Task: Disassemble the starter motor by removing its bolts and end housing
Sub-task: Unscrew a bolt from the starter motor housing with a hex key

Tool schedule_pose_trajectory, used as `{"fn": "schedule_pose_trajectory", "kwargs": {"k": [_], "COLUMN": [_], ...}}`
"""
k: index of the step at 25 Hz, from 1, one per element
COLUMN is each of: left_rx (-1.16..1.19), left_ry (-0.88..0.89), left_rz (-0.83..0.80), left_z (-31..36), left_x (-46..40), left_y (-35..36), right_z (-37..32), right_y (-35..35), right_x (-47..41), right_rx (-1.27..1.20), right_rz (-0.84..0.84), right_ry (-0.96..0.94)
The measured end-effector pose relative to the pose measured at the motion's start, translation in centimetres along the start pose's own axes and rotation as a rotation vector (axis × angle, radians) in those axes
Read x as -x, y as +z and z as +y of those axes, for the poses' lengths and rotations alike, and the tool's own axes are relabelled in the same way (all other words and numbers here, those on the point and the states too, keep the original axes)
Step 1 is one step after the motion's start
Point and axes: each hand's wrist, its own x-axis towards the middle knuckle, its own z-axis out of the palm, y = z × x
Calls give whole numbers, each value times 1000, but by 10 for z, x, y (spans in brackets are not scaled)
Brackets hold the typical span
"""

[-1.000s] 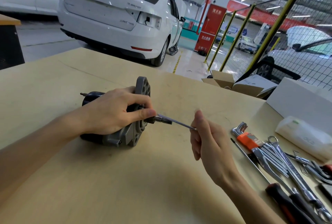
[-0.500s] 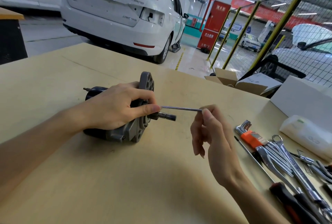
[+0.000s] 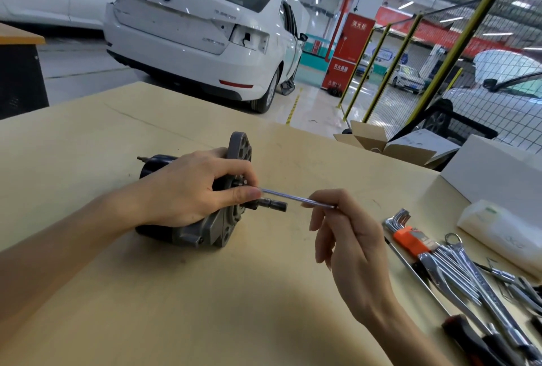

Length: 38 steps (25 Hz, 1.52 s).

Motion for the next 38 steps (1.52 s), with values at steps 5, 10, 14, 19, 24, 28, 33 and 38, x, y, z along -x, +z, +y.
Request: {"fn": "schedule_pose_trajectory", "kwargs": {"k": [5, 10, 14, 19, 24, 28, 33, 38], "left_rx": [14, 31, -2, 17, 12, 21, 11, 30], "left_ry": [-6, -2, -9, -8, -16, -22, -24, -20], "left_rz": [-6, -8, -4, -14, -10, -9, -14, -2], "left_z": [2, 2, 1, 1, 1, 1, 0, 1], "left_x": [-2, 1, -1, 1, -2, 0, -2, -1], "left_y": [-2, 0, -2, 0, -1, 0, -1, -1], "right_z": [-1, -3, -9, -11, -8, -4, -3, -3], "right_y": [1, 2, 2, -1, -3, 1, 2, 1], "right_x": [-2, -1, -4, -1, 0, -1, -1, -3], "right_rx": [17, -60, -173, -191, -212, -197, -98, -49], "right_rz": [17, 84, -32, -103, -130, -51, -37, 12], "right_ry": [29, 138, 217, 184, 135, 131, 128, 164]}}
